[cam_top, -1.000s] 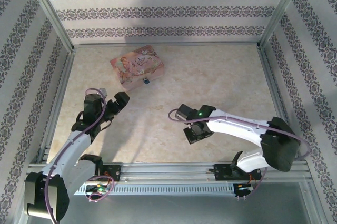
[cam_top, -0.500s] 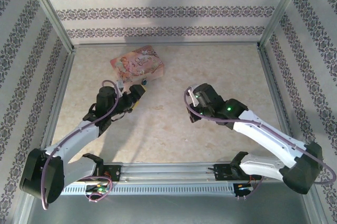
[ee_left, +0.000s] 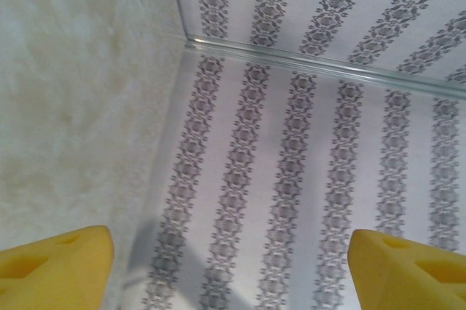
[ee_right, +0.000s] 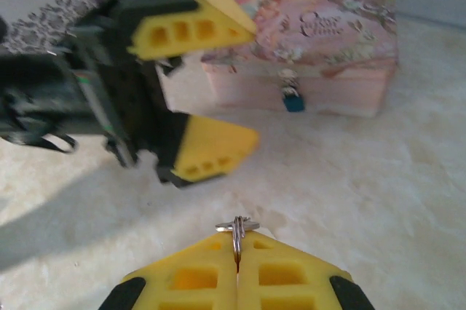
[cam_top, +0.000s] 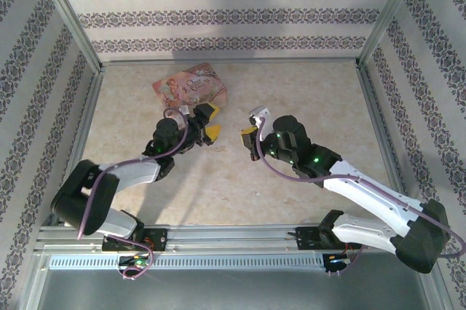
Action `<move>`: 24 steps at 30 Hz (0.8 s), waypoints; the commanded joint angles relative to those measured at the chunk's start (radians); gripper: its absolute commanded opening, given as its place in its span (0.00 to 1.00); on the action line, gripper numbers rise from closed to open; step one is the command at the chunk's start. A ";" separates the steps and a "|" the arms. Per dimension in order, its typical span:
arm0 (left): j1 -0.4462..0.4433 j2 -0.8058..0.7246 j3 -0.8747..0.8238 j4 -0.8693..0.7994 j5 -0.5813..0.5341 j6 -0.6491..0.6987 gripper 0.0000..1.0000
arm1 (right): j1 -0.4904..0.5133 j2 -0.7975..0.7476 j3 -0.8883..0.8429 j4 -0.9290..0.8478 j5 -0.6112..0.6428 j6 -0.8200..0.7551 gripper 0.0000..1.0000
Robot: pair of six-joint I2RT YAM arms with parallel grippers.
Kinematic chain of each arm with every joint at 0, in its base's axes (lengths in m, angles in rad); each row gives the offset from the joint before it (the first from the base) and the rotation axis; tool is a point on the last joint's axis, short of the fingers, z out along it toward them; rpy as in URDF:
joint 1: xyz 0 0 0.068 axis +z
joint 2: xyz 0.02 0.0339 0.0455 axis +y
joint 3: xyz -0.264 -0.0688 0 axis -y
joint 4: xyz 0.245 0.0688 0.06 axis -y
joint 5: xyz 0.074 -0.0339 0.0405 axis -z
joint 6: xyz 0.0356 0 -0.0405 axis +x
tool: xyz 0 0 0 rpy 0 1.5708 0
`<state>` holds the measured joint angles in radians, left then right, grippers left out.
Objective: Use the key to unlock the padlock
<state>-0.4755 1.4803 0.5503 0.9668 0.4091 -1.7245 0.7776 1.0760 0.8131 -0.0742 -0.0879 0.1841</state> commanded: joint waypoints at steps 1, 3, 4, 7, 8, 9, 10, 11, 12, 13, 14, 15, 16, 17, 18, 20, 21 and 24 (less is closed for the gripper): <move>-0.069 0.106 0.003 0.327 -0.089 -0.196 0.80 | 0.022 0.025 -0.031 0.194 -0.009 0.021 0.00; -0.104 0.168 0.003 0.381 -0.125 -0.237 0.79 | 0.032 0.042 -0.039 0.223 0.011 0.020 0.00; -0.119 0.198 0.002 0.416 -0.144 -0.254 0.78 | 0.033 0.049 -0.042 0.230 0.022 0.019 0.00; -0.141 0.247 0.002 0.463 -0.171 -0.285 0.73 | 0.032 0.064 -0.059 0.246 0.047 0.015 0.00; -0.144 0.247 0.001 0.459 -0.176 -0.278 0.73 | 0.032 0.068 -0.063 0.250 0.049 0.010 0.00; -0.146 0.244 0.000 0.452 -0.180 -0.279 0.72 | 0.032 0.075 -0.067 0.251 0.053 0.006 0.00; -0.147 0.240 -0.003 0.448 -0.187 -0.279 0.72 | 0.033 0.080 -0.072 0.250 0.056 0.005 0.00; -0.147 0.236 -0.004 0.444 -0.191 -0.279 0.72 | 0.032 0.083 -0.076 0.252 0.061 0.005 0.00; -0.147 0.232 -0.006 0.438 -0.191 -0.280 0.72 | 0.030 0.085 -0.083 0.256 0.066 0.005 0.00; -0.148 0.232 -0.004 0.434 -0.189 -0.280 0.72 | 0.028 0.087 -0.092 0.263 0.066 0.006 0.00; -0.149 0.233 -0.001 0.431 -0.182 -0.282 0.72 | 0.025 0.091 -0.099 0.271 0.068 0.008 0.00; -0.150 0.235 0.005 0.431 -0.177 -0.285 0.71 | 0.023 0.094 -0.105 0.280 0.066 0.010 0.00; -0.152 0.237 0.010 0.427 -0.174 -0.285 0.69 | 0.019 0.099 -0.110 0.290 0.063 0.012 0.00; -0.155 0.237 0.013 0.423 -0.173 -0.285 0.68 | 0.017 0.103 -0.113 0.297 0.060 0.013 0.00; -0.158 0.238 0.018 0.415 -0.170 -0.285 0.67 | 0.014 0.109 -0.112 0.301 0.060 0.014 0.00; -0.156 0.238 0.019 0.408 -0.174 -0.288 0.62 | 0.011 0.119 -0.111 0.304 0.060 0.011 0.00; -0.158 0.239 0.016 0.411 -0.181 -0.293 0.58 | 0.009 0.124 -0.111 0.308 0.064 0.009 0.00; -0.159 0.241 0.011 0.414 -0.192 -0.298 0.54 | -0.007 0.138 -0.112 0.326 0.059 0.013 0.00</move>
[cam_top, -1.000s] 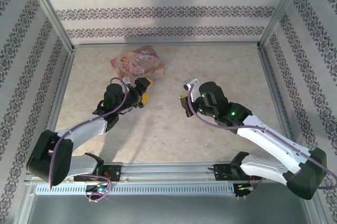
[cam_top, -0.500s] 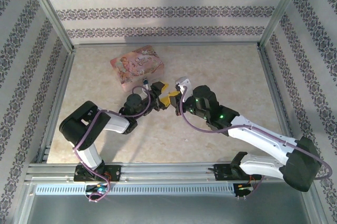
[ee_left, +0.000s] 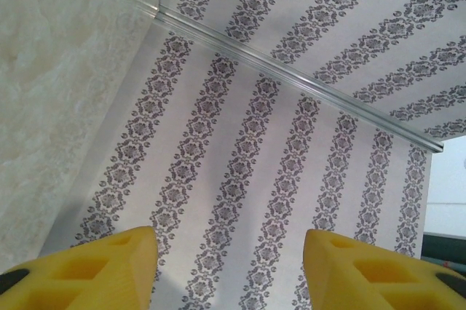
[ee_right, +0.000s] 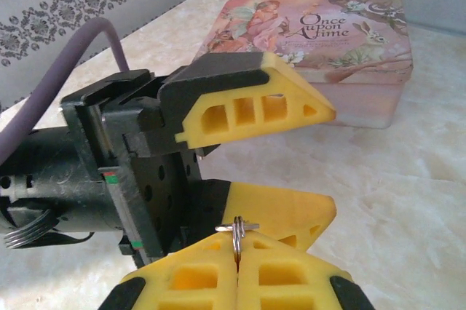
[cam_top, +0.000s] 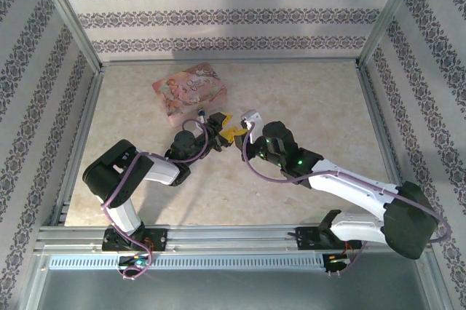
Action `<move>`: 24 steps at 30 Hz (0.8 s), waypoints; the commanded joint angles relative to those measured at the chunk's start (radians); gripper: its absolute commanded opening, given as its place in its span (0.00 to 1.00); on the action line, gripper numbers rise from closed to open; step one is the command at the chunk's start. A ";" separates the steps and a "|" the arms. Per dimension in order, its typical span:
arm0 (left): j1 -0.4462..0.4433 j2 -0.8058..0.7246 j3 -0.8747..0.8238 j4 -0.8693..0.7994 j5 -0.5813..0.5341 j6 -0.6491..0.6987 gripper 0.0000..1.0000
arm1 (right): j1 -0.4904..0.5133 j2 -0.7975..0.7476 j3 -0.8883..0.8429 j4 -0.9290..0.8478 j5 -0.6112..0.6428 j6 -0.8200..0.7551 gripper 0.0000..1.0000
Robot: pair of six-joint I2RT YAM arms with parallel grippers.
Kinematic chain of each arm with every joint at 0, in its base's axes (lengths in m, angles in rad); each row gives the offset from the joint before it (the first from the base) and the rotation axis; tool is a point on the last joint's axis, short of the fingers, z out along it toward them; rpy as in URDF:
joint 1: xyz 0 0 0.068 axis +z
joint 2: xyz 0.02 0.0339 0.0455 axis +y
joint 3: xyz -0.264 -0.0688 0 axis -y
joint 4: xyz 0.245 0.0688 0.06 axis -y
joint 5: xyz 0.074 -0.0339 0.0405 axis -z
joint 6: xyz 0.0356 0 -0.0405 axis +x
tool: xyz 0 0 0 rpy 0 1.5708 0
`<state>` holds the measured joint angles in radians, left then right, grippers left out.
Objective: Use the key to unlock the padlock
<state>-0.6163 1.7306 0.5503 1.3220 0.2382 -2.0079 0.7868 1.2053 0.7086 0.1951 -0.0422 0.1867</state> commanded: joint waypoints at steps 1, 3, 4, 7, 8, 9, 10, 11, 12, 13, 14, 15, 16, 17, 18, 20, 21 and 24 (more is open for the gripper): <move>-0.017 -0.011 0.011 0.054 -0.019 -0.014 0.54 | -0.020 0.015 -0.006 0.064 0.010 0.011 0.00; -0.019 -0.014 0.013 0.040 -0.016 -0.014 0.52 | -0.029 0.029 0.002 0.070 -0.003 0.013 0.00; -0.020 -0.015 0.013 0.036 -0.016 -0.015 0.51 | -0.031 0.039 0.008 0.073 -0.006 0.011 0.00; -0.019 -0.016 0.012 0.035 -0.021 -0.016 0.47 | -0.033 0.066 0.023 0.079 -0.008 0.008 0.00; -0.019 -0.017 0.010 0.038 -0.023 -0.017 0.46 | -0.035 0.073 0.024 0.085 -0.008 0.009 0.00; -0.020 -0.018 0.006 0.040 -0.030 -0.019 0.44 | -0.035 0.082 0.026 0.091 -0.008 0.011 0.00; -0.021 -0.022 0.002 0.039 -0.035 -0.019 0.43 | -0.036 0.089 0.027 0.098 -0.007 0.016 0.00; -0.021 -0.026 -0.001 0.034 -0.038 -0.020 0.42 | -0.035 0.096 0.028 0.105 -0.008 0.018 0.00; -0.020 -0.031 -0.003 0.028 -0.038 -0.016 0.42 | -0.036 0.102 0.029 0.112 -0.011 0.021 0.00; -0.020 -0.035 -0.003 0.022 -0.039 -0.015 0.41 | -0.036 0.108 0.032 0.117 -0.015 0.023 0.00; -0.020 -0.035 -0.004 0.020 -0.039 -0.014 0.41 | -0.037 0.111 0.033 0.121 -0.018 0.024 0.00; -0.021 -0.036 -0.007 0.022 -0.041 -0.014 0.39 | -0.037 0.115 0.035 0.121 -0.019 0.025 0.00; -0.021 -0.036 -0.008 0.024 -0.046 -0.014 0.37 | -0.037 0.117 0.035 0.121 -0.019 0.025 0.00; -0.020 -0.036 -0.012 0.027 -0.049 -0.015 0.36 | -0.037 0.117 0.034 0.121 -0.019 0.026 0.00; -0.021 -0.036 -0.014 0.029 -0.050 -0.013 0.34 | -0.038 0.114 0.030 0.121 -0.016 0.028 0.00; -0.021 -0.034 -0.017 0.029 -0.051 -0.013 0.31 | -0.038 0.106 0.022 0.122 -0.012 0.031 0.00; -0.020 -0.036 -0.017 0.029 -0.053 -0.014 0.28 | -0.037 0.101 0.017 0.122 -0.009 0.033 0.00; -0.020 -0.039 -0.017 0.024 -0.056 -0.011 0.21 | -0.037 0.088 0.006 0.122 -0.001 0.037 0.00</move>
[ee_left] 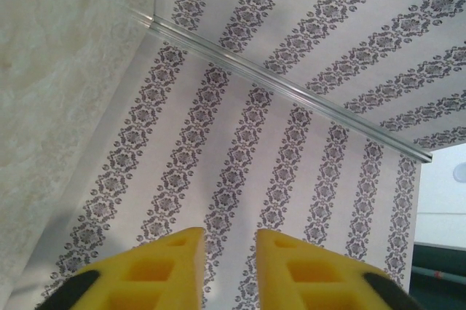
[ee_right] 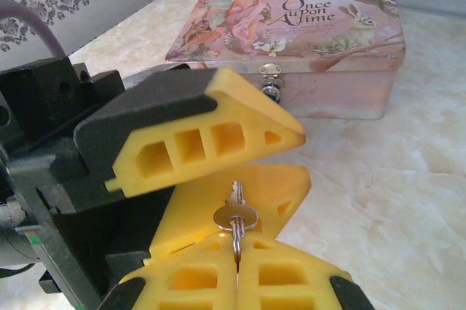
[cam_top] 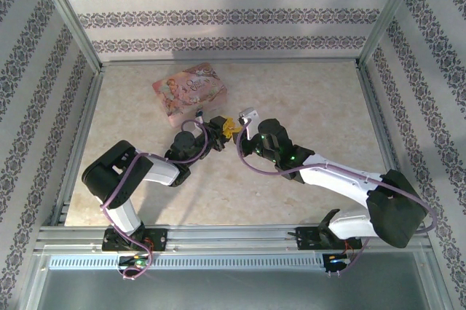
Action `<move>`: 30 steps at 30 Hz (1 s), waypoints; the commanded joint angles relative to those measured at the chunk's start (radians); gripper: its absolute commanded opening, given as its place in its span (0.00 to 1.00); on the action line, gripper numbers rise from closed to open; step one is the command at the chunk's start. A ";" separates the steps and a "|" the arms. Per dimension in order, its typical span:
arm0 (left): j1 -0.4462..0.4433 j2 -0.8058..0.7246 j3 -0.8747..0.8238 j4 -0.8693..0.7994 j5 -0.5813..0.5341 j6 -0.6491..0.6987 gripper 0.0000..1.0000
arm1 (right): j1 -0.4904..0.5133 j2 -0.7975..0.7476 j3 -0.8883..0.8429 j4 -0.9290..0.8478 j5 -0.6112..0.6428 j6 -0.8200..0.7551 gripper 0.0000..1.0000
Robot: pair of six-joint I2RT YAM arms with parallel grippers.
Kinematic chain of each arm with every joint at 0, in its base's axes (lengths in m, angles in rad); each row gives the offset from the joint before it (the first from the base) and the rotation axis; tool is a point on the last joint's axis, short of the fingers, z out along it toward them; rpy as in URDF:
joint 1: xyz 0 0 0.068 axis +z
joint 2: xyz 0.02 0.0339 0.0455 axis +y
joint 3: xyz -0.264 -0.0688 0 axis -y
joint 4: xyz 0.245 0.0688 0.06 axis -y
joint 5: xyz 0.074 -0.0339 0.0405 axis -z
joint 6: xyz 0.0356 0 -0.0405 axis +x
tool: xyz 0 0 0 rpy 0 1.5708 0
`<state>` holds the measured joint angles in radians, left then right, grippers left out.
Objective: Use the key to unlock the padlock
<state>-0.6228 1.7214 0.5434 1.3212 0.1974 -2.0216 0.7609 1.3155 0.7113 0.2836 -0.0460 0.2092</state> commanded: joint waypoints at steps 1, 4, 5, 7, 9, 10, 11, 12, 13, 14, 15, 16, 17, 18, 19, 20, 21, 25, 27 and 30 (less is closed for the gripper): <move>-0.014 -0.029 -0.008 0.022 -0.015 0.006 0.19 | -0.010 -0.026 0.001 0.035 0.004 0.016 0.00; -0.015 -0.027 -0.008 0.018 -0.013 0.010 0.13 | -0.010 -0.036 -0.006 0.037 0.011 0.019 0.00; -0.014 -0.025 -0.009 0.019 -0.013 0.012 0.11 | -0.010 -0.040 -0.009 0.037 0.012 0.019 0.00; -0.014 -0.021 -0.010 0.024 -0.013 0.020 0.08 | -0.011 -0.049 -0.010 0.034 0.017 0.021 0.00; -0.014 -0.018 -0.010 0.026 -0.012 0.027 0.04 | -0.012 -0.060 -0.013 0.032 0.021 0.021 0.00; -0.014 -0.017 -0.011 0.026 -0.012 0.031 0.03 | -0.012 -0.065 -0.015 0.031 0.023 0.020 0.00; -0.015 -0.019 -0.012 0.025 -0.015 0.036 0.01 | -0.012 -0.069 -0.016 0.029 0.024 0.019 0.00; -0.014 -0.020 -0.013 0.023 -0.016 0.043 0.00 | -0.014 -0.072 -0.016 0.026 0.025 0.019 0.00; -0.014 -0.024 -0.012 0.019 -0.016 0.056 0.00 | -0.014 -0.076 -0.018 0.025 0.024 0.019 0.00; -0.014 -0.031 -0.011 0.009 -0.016 0.071 0.00 | -0.016 -0.080 -0.019 0.020 0.020 0.023 0.00; -0.014 -0.040 -0.009 -0.002 -0.015 0.093 0.00 | -0.021 -0.086 -0.021 0.017 0.014 0.028 0.00; -0.014 -0.056 -0.003 -0.021 -0.011 0.127 0.00 | -0.027 -0.096 -0.025 0.015 -0.001 0.037 0.03; -0.014 -0.078 0.003 -0.054 -0.006 0.162 0.00 | -0.035 -0.110 -0.029 0.012 -0.018 0.048 0.09; -0.014 -0.103 0.009 -0.092 -0.004 0.197 0.00 | -0.042 -0.125 -0.034 0.008 -0.039 0.057 0.14; -0.014 -0.142 0.018 -0.149 0.001 0.247 0.00 | -0.052 -0.148 -0.038 -0.002 -0.060 0.067 0.19; -0.014 -0.188 0.028 -0.227 0.002 0.303 0.00 | -0.061 -0.173 -0.044 -0.016 -0.078 0.075 0.23; -0.014 -0.228 0.041 -0.307 0.002 0.359 0.00 | -0.069 -0.198 -0.046 -0.031 -0.093 0.080 0.27; -0.014 -0.425 0.150 -0.718 -0.011 0.693 0.00 | -0.122 -0.303 -0.037 -0.161 -0.130 0.093 0.42; -0.014 -0.485 0.214 -0.882 -0.016 0.852 0.00 | -0.157 -0.347 -0.031 -0.201 -0.172 0.119 0.47; -0.014 -0.532 0.294 -1.044 -0.015 1.048 0.00 | -0.205 -0.390 -0.029 -0.199 -0.274 0.181 0.53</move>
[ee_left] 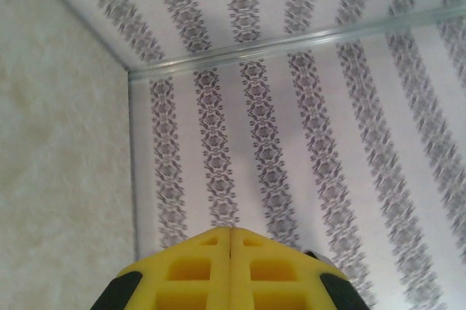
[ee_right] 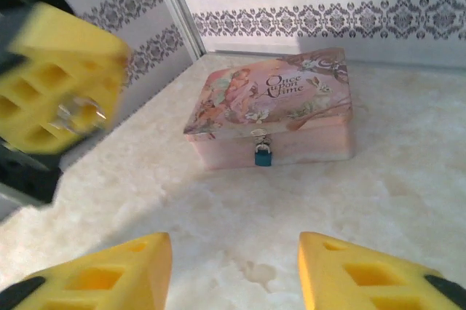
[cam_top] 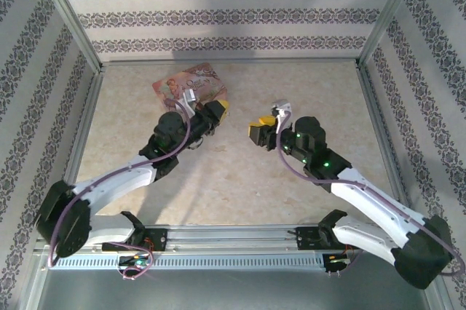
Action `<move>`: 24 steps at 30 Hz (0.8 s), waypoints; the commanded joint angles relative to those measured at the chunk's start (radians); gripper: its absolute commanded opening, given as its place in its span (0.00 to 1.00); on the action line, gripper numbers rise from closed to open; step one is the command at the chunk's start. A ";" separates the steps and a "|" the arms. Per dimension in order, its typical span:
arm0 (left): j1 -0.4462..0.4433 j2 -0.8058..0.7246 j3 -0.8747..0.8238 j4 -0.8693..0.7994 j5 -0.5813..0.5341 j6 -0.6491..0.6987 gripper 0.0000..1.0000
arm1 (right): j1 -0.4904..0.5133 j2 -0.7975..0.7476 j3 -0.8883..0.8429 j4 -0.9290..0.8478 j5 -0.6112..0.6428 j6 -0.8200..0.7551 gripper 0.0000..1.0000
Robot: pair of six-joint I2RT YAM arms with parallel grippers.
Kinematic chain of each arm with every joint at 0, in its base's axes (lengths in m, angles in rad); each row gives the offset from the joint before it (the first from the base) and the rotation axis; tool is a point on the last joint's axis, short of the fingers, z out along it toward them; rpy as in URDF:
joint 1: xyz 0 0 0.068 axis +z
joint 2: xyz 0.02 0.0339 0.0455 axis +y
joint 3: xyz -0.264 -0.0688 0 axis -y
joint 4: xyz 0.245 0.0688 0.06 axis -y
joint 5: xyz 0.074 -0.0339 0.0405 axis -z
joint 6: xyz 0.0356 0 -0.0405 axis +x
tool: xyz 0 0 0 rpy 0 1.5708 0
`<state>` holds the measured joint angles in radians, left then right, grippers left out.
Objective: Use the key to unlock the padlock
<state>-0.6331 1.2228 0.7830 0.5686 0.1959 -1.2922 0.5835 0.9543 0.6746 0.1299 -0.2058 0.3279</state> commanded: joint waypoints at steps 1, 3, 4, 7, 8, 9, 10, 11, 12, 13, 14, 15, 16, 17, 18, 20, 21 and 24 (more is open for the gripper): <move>-0.003 -0.039 0.078 -0.330 -0.003 0.371 0.00 | -0.039 -0.039 0.010 -0.035 -0.150 0.089 0.56; -0.004 -0.045 0.113 -0.378 0.028 0.462 0.00 | -0.052 -0.047 0.020 -0.013 -0.221 0.136 0.61; -0.004 -0.043 0.129 -0.399 0.048 0.502 0.00 | -0.055 -0.046 0.026 0.000 -0.261 0.162 0.64; -0.004 -0.038 0.158 -0.424 0.111 0.599 0.00 | -0.056 -0.044 0.041 0.059 -0.356 0.237 0.71; -0.004 -0.038 0.164 -0.428 0.125 0.624 0.00 | -0.056 -0.039 0.043 0.089 -0.384 0.271 0.72; -0.004 -0.037 0.166 -0.424 0.140 0.641 0.00 | -0.056 -0.035 0.042 0.119 -0.403 0.298 0.73; -0.004 -0.039 0.167 -0.417 0.154 0.657 0.00 | -0.056 -0.029 0.039 0.156 -0.422 0.333 0.75; -0.004 -0.036 0.167 -0.403 0.167 0.666 0.00 | -0.056 -0.022 0.035 0.188 -0.436 0.363 0.77; -0.004 -0.035 0.163 -0.383 0.184 0.668 0.00 | -0.055 -0.015 0.029 0.212 -0.444 0.378 0.78; -0.004 -0.032 0.160 -0.360 0.200 0.667 0.00 | -0.055 -0.007 0.023 0.231 -0.451 0.390 0.79; -0.004 -0.028 0.156 -0.339 0.211 0.659 0.00 | -0.055 0.002 0.016 0.243 -0.451 0.396 0.79; -0.004 -0.024 0.152 -0.320 0.223 0.652 0.00 | -0.054 0.008 0.011 0.254 -0.452 0.401 0.78; -0.004 -0.020 0.152 -0.306 0.233 0.645 0.00 | -0.054 0.016 0.006 0.273 -0.456 0.412 0.78; -0.004 -0.016 0.151 -0.301 0.238 0.638 0.00 | -0.054 0.026 0.002 0.292 -0.463 0.423 0.77; -0.004 -0.012 0.153 -0.294 0.246 0.634 0.00 | -0.053 0.037 0.000 0.313 -0.474 0.435 0.76; -0.004 -0.007 0.151 -0.285 0.255 0.627 0.00 | -0.047 0.054 0.000 0.338 -0.486 0.447 0.74; -0.004 -0.005 0.149 -0.280 0.256 0.625 0.00 | -0.042 0.061 0.000 0.346 -0.485 0.448 0.73; -0.004 -0.006 0.141 -0.265 0.255 0.617 0.00 | -0.030 0.078 -0.003 0.371 -0.477 0.448 0.69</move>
<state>-0.6331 1.2186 0.9199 0.2321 0.4213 -0.6846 0.5354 1.0237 0.6796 0.4152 -0.6548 0.7498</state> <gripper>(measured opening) 0.050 0.702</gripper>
